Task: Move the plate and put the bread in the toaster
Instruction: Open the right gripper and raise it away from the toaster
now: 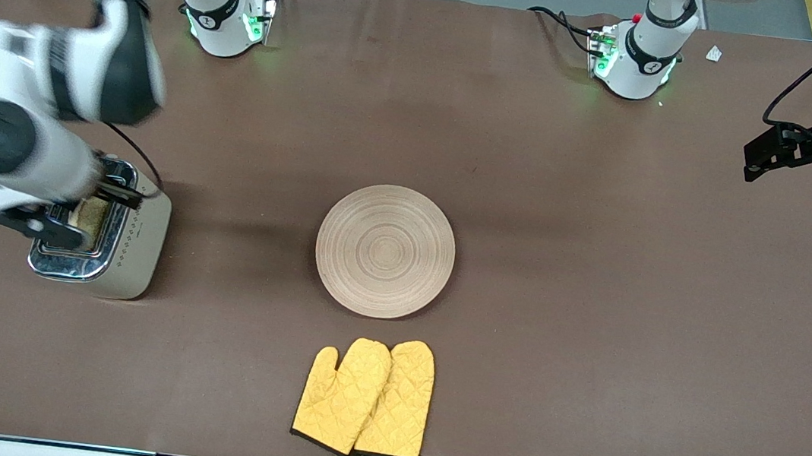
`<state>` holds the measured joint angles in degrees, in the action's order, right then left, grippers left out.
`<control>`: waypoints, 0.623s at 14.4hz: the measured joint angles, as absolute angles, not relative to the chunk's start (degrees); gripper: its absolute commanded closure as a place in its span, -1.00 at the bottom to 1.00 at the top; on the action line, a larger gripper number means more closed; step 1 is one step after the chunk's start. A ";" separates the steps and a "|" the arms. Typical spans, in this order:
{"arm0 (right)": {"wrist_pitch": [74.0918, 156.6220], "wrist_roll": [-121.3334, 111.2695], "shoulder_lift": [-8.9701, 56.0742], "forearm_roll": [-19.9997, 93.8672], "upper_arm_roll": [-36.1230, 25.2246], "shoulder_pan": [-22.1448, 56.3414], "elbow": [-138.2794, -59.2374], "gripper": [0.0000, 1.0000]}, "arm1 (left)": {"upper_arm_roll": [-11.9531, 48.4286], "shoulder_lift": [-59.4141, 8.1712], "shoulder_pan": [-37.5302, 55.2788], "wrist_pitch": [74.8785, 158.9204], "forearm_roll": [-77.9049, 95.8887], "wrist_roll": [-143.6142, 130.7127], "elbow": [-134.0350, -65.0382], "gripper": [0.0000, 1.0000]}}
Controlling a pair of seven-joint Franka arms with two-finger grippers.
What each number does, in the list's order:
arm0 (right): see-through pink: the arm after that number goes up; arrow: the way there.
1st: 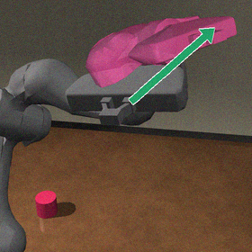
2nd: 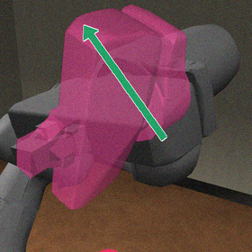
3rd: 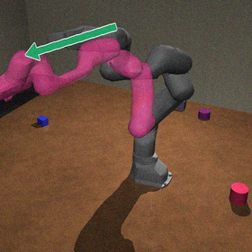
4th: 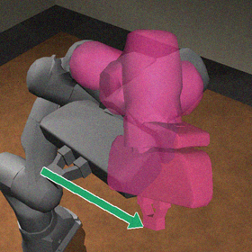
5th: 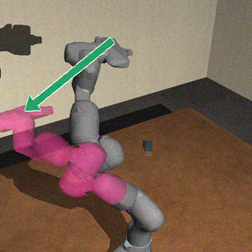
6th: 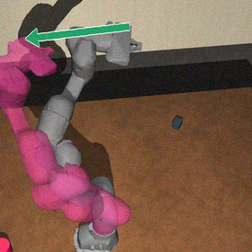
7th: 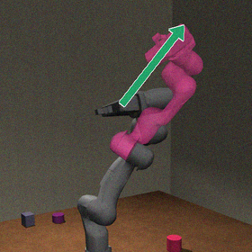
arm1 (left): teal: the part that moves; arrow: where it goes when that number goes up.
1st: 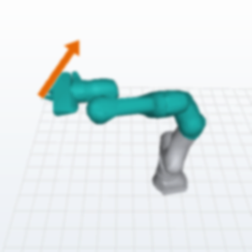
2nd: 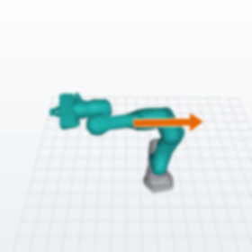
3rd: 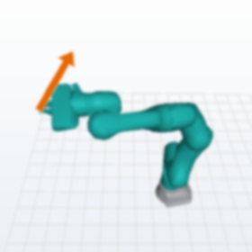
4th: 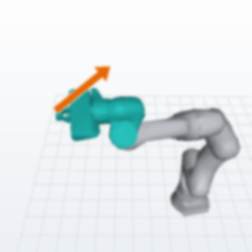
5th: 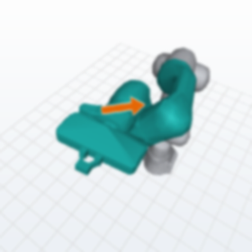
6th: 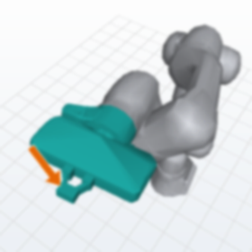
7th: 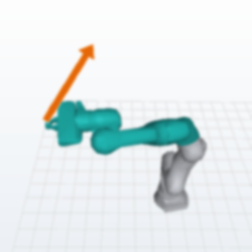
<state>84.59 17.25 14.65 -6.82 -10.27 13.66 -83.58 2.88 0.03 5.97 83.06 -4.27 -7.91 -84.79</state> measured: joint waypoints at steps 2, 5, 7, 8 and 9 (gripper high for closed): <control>82.41 9.36 9.89 -2.83 -10.42 7.39 -83.61 -1.00 | 2.88 0.02 5.96 83.06 -2.45 -7.91 -84.80 -1.00; 80.69 2.85 5.84 -1.47 -10.44 2.98 -83.73 -1.00 | 2.88 0.02 5.97 83.05 -1.96 -7.91 -84.82 -1.00; 79.65 2.61 4.23 -1.36 -10.03 2.99 -83.45 -1.00 | 2.88 0.03 5.97 83.03 -1.91 -7.88 -84.82 -1.00; 78.90 2.61 3.38 -1.35 -9.62 3.12 -83.11 -1.00 | 2.88 0.03 5.97 82.92 -1.89 -7.73 -84.83 -1.00; 78.25 2.62 2.45 -1.35 -9.23 3.30 -82.79 -1.00 | 2.88 0.03 5.96 82.46 -1.84 -7.34 -84.83 -1.00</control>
<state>78.25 2.62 2.45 -1.35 -9.23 3.30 -82.79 2.88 0.03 5.96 82.46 -1.84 -7.34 -84.83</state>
